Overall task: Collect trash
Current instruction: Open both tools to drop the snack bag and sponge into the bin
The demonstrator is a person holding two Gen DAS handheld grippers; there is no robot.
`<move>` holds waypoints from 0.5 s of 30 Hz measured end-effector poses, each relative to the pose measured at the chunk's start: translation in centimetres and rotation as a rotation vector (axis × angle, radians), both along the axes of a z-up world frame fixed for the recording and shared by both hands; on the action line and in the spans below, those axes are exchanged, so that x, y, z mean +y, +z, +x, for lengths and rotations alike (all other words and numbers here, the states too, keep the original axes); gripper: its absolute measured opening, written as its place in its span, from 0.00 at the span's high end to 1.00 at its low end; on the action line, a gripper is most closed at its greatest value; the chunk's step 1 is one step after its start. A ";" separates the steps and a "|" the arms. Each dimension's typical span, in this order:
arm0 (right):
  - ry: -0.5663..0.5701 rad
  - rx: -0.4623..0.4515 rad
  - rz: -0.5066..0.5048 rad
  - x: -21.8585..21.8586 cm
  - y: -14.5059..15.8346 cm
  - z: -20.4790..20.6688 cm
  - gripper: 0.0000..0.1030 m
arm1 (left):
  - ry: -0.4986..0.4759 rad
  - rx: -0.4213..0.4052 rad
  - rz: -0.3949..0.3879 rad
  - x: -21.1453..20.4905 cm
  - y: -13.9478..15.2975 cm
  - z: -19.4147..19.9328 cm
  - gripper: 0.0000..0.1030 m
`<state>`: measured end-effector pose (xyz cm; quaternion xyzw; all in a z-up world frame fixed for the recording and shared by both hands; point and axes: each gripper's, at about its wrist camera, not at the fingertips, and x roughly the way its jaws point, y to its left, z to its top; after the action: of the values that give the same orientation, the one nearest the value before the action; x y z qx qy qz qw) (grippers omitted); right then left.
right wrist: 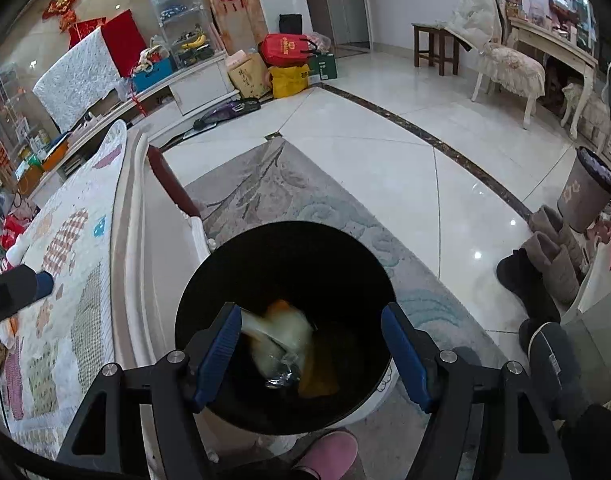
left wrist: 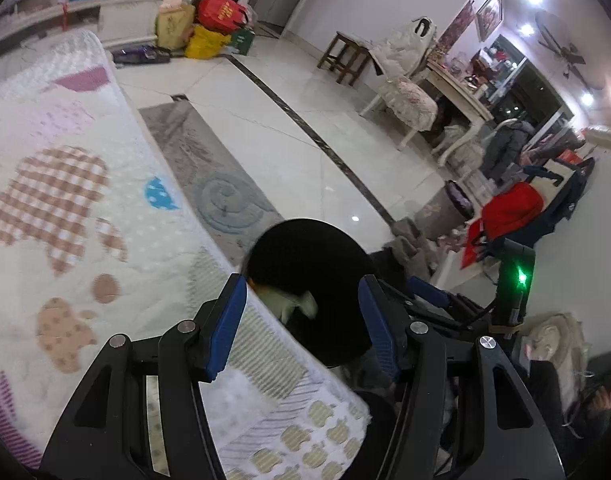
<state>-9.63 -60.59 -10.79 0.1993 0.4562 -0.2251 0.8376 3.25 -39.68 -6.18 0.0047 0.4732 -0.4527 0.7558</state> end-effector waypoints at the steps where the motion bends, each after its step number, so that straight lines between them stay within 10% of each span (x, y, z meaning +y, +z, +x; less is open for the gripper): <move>1: 0.004 -0.001 -0.003 0.2 0.1 0.0 0.32 | 0.009 -0.019 0.009 0.4 0.2 -0.1 0.45; 15: 0.109 -0.066 -0.038 6.3 3.1 2.0 0.32 | 0.177 -0.157 0.090 6.9 0.8 -0.9 0.45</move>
<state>-7.68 -54.30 -7.66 0.1657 0.4342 -0.1809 0.8668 2.36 -32.81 -5.34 0.0322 0.4311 -0.3605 0.8266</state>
